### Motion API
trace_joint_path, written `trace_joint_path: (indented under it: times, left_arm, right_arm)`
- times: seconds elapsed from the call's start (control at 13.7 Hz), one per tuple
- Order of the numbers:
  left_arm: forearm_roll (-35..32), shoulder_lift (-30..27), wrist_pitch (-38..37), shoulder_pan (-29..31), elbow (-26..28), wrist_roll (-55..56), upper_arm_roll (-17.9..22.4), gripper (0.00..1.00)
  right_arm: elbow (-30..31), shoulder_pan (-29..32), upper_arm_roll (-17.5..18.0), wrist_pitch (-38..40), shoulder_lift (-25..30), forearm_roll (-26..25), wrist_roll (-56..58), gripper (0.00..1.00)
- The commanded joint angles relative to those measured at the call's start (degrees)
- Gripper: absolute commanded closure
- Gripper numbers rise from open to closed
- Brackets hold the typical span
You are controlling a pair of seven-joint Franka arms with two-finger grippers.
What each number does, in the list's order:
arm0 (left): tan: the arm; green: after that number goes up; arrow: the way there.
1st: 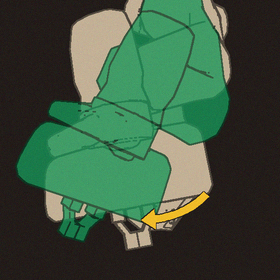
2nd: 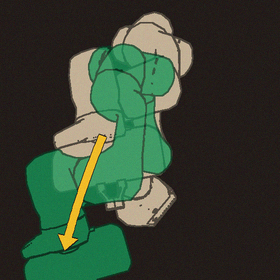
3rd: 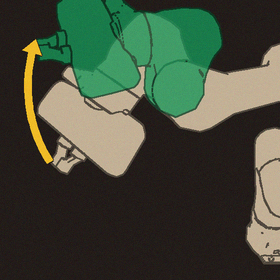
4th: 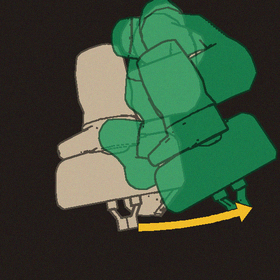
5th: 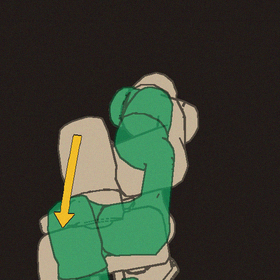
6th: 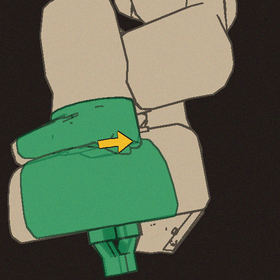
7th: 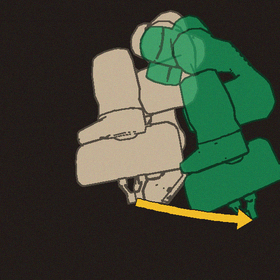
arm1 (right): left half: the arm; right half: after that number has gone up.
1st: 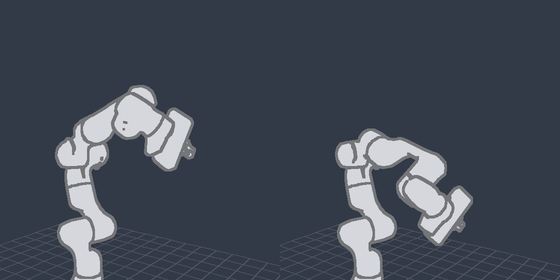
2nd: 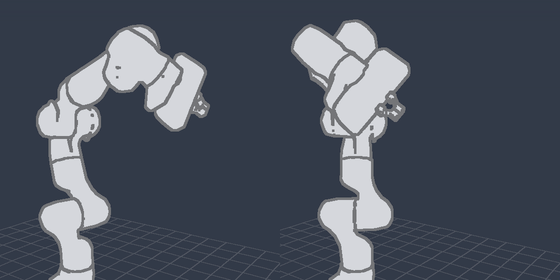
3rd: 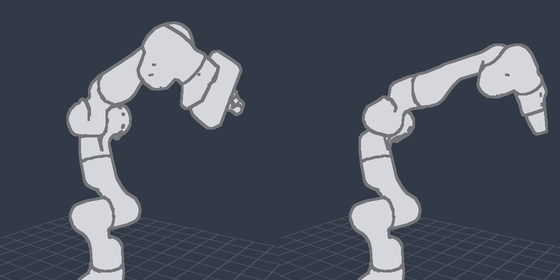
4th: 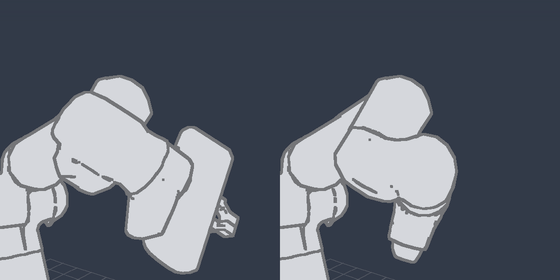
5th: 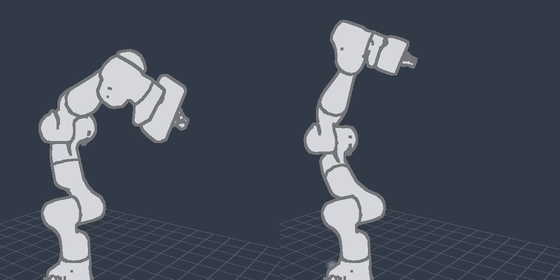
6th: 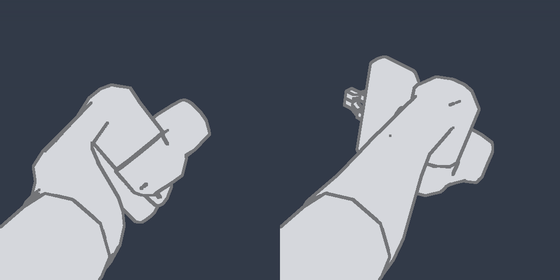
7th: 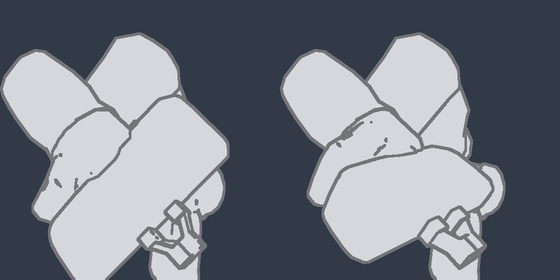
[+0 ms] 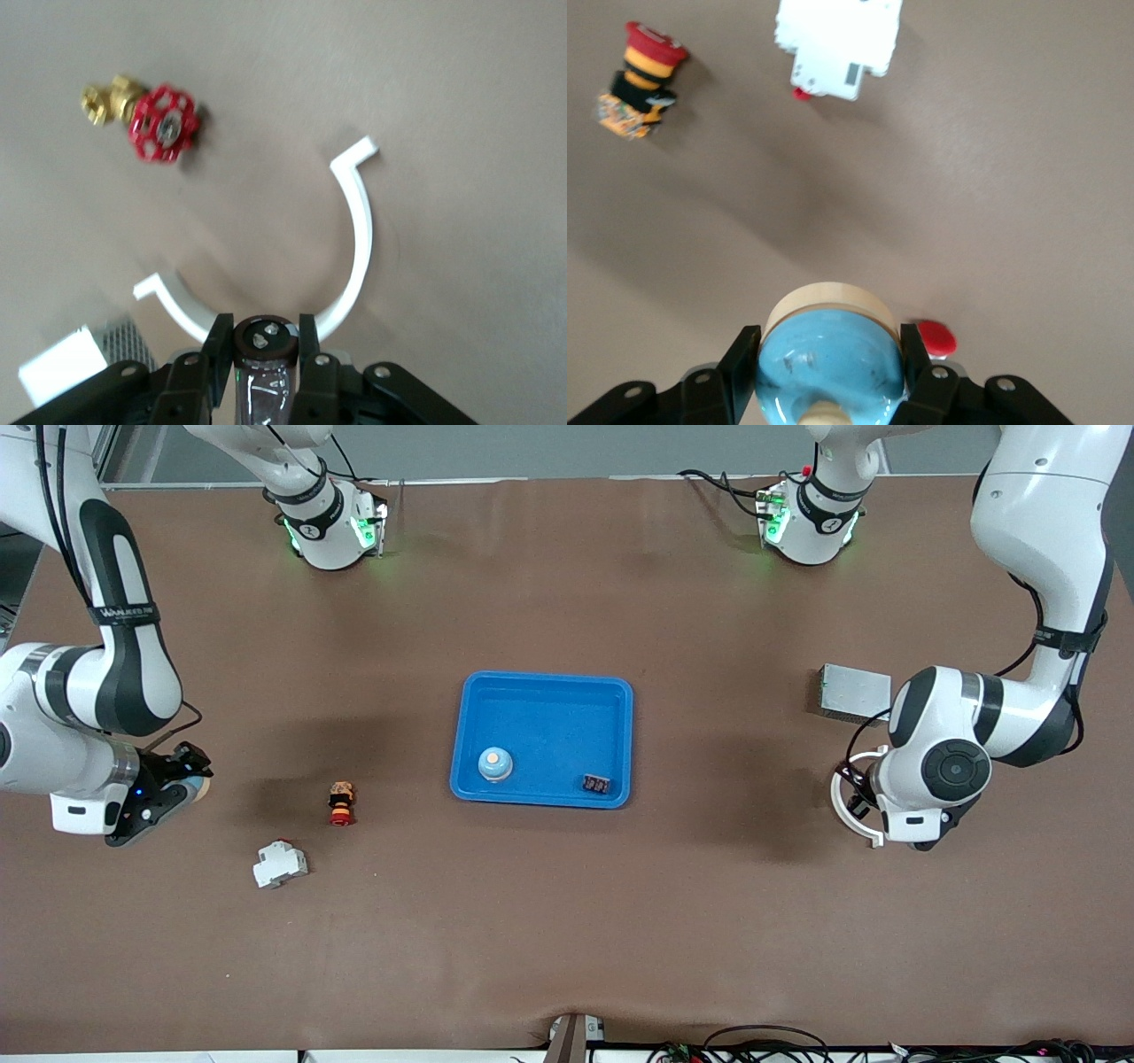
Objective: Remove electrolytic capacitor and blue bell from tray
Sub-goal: 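Carry the button with the right gripper while the left gripper sets the capacitor down, then lower the button with the right gripper while the left gripper grasps another capacitor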
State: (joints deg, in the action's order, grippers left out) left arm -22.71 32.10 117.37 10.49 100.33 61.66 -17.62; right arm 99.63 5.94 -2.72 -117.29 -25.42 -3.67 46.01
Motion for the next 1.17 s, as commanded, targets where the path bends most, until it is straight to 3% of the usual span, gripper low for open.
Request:
trace_joint_path:
  times: [0.0,0.29,0.36,0.44,0.51,0.95,1.09]
  left_arm:
    - [-3.73,2.79,2.76,2.42,-2.51,-3.72,-0.31,1.00]
    - [-6.12,3.93,4.53,6.03,-2.51,-7.34,-0.39,1.00]
    - [-6.12,4.19,4.62,6.21,-2.51,-7.34,-0.31,0.91]
    - [-6.03,4.28,4.62,6.38,-2.33,-7.25,-0.30,0.51]
    - [-6.12,4.11,4.54,6.39,-1.81,-6.73,-0.30,0.01]
    - [-5.07,1.92,3.83,5.86,-1.80,-6.20,-1.01,0.00]
    - [-3.32,0.86,1.39,5.60,-2.07,-4.63,-3.80,0.00]
  right_arm:
    - [-6.89,1.53,1.14,0.40,-5.93,-1.77,0.57,0.84]
    - [-14.62,1.62,1.14,-2.40,-12.70,-2.57,0.13,0.84]
    - [-15.34,1.62,1.14,-5.02,-13.94,-2.66,-0.04,0.84]
    - [-15.34,1.70,1.14,-7.66,-14.91,-2.57,-0.31,0.84]
    - [-15.34,1.79,1.14,-9.60,-15.70,-2.48,-0.48,0.84]
    - [-15.34,3.46,1.14,-12.34,-18.17,-2.66,-0.13,0.84]
    - [-15.34,3.55,1.14,-12.34,-18.87,-2.57,-0.05,0.84]
